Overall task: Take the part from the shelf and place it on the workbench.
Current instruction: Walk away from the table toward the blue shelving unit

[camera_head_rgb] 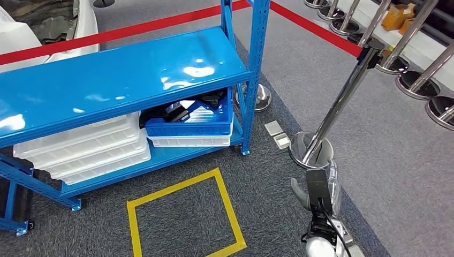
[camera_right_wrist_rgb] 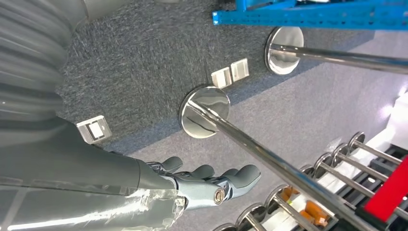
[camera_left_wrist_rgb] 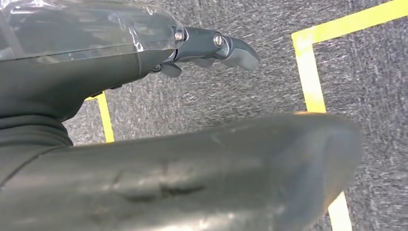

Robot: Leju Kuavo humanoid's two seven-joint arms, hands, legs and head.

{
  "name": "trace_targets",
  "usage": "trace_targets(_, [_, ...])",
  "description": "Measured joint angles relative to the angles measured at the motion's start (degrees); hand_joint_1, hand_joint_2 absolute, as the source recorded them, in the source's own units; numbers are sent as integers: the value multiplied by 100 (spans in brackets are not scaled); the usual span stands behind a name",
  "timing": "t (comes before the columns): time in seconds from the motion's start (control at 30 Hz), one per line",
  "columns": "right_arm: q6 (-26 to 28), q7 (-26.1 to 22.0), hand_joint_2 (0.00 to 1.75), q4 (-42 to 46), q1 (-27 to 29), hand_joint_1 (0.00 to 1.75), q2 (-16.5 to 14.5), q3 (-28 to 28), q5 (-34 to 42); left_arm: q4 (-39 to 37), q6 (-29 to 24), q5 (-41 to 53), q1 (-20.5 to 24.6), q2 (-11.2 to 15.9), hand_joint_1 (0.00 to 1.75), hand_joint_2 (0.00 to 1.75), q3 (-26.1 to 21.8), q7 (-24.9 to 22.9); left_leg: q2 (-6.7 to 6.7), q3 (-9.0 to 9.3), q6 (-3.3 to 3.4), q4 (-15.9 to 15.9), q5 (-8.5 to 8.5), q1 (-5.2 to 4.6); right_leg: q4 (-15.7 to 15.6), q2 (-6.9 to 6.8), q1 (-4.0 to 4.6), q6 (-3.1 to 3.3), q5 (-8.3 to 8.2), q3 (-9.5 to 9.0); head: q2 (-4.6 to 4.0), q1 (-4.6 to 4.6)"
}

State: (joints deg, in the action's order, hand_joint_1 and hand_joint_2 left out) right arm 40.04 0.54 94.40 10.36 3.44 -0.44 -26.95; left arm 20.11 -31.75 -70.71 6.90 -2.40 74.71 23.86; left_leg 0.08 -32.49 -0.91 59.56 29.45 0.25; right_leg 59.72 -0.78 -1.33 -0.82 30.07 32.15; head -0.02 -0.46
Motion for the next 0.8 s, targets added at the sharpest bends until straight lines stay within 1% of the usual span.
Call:
trace_targets(0.03, [0,7,175,0,-2,0,5,8,3,0,1,1,-2,0,0,0,0,1,-4,2,26,-17,5,-19,-14,-3,5,-35,-5,-6,0,2])
trace_targets(0.1, [0,18,175,1,-1,0,17,24,3,-1,1,2,-7,0,0,0,0,1,-13,17,105,-66,-25,-11,-18,-2,-3,-100,15,-23,0,13])
trace_targets(0.13, [0,26,175,1,-3,0,27,29,0,-1,2,3,-4,0,0,0,0,1,-13,29,151,-99,-46,-1,75,4,-7,-121,91,11,0,22])
trace_targets(0.17, [0,38,175,1,-3,0,39,31,-4,-2,2,4,1,0,0,0,0,1,-13,41,191,-130,-65,8,293,13,-7,-132,233,104,0,40])
trace_targets(0.2, [0,51,175,-1,-2,0,52,31,-8,-2,2,5,3,0,0,0,0,1,-14,44,219,-139,-71,4,619,25,-5,-135,414,252,0,67])
trace_targets(0.23, [0,65,175,-2,0,0,62,33,-13,-2,3,6,2,-1,0,0,0,1,-18,42,238,-141,-71,-6,1001,34,-1,-137,597,438,0,92])
trace_targets(0.27, [0,80,175,-3,5,0,70,36,-19,-2,3,7,-2,-1,0,0,0,1,-26,42,248,-139,-68,-19,1335,42,3,-139,714,602,0,114])
trace_targets(0.3, [0,93,175,-4,12,0,76,38,-28,-2,4,7,-6,-2,0,0,0,1,-39,46,255,-137,-64,-32,1502,49,5,-137,721,689,0,130])
trace_targets(0.33, [0,107,175,-4,15,0,82,41,-39,-3,4,7,-7,-2,0,0,0,1,-57,52,258,-133,-60,-42,1457,53,8,-125,620,678,0,141])
trace_targets(0.37, [0,121,175,-4,17,0,89,43,-50,-3,4,8,-5,-2,0,0,0,1,-80,61,258,-128,-55,-49,1197,60,11,-104,429,563,0,153])
trace_targets(0.4, [0,134,175,-4,17,0,98,45,-57,-4,4,10,-2,-5,0,0,0,1,-104,71,254,-121,-46,-53,784,87,19,-72,215,380,0,169])
trace_targets(0.43, [0,147,175,-4,15,0,110,48,-60,-4,4,12,2,-10,0,0,0,1,-123,70,242,-107,-34,-63,402,127,30,-44,63,210,0,179])
trace_targets(0.47, [0,156,175,-4,13,0,120,51,-62,-4,5,14,5,-15,0,0,-1,2,-145,63,224,-95,-25,-66,122,159,42,-22,-31,90,0,184])
trace_targets(0.5, [0,162,175,-4,14,0,132,56,-62,-4,6,16,3,-20,0,0,-1,2,-161,51,201,-87,-20,-63,-28,183,59,-5,-58,31,0,187])
trace_targets(0.53, [0,167,175,-4,16,0,143,62,-63,-4,7,17,2,-24,0,0,-1,3,-172,40,174,-86,-22,-58,-49,185,75,6,-50,26,0,187])
trace_targets(0.6, [0,174,175,-4,14,0,158,89,-62,-5,8,19,0,-26,0,0,0,5,-185,43,113,-67,-5,-57,-93,147,57,49,-81,12,0,201])
trace_targets(0.63, [0,178,175,-4,9,0,163,105,-62,-6,8,18,2,-26,0,0,0,8,-175,17,76,19,58,-62,-120,124,35,74,-95,-1,0,190])
trace_targets(0.67, [0,184,175,-4,6,0,165,121,-59,-7,8,18,5,-26,0,0,0,10,-159,-53,38,197,174,-63,-145,96,9,96,-106,-14,0,160])
trace_targets(0.7, [0,192,175,-4,4,0,167,133,-54,-7,8,18,6,-26,0,0,0,11,-137,-184,1,496,342,-46,-155,63,-1,109,-109,-24,0,128])
trace_targets(0.73, [0,203,175,-4,4,0,170,142,-43,-7,8,17,6,-26,0,0,0,11,-116,-366,-35,864,522,-25,-157,36,-5,119,-104,-27,0,88])
trace_targets(0.77, [0,219,175,-5,4,0,175,152,-28,-7,8,16,2,-26,0,0,0,11,-103,-543,-63,1213,658,-1,-156,8,-6,124,-99,-28,0,65])
trace_targets(0.8, [0,238,175,-6,4,0,179,172,-9,-7,8,15,-3,-25,0,0,0,11,-93,-663,-87,1439,704,21,-155,-18,-8,123,-93,-33,0,58])
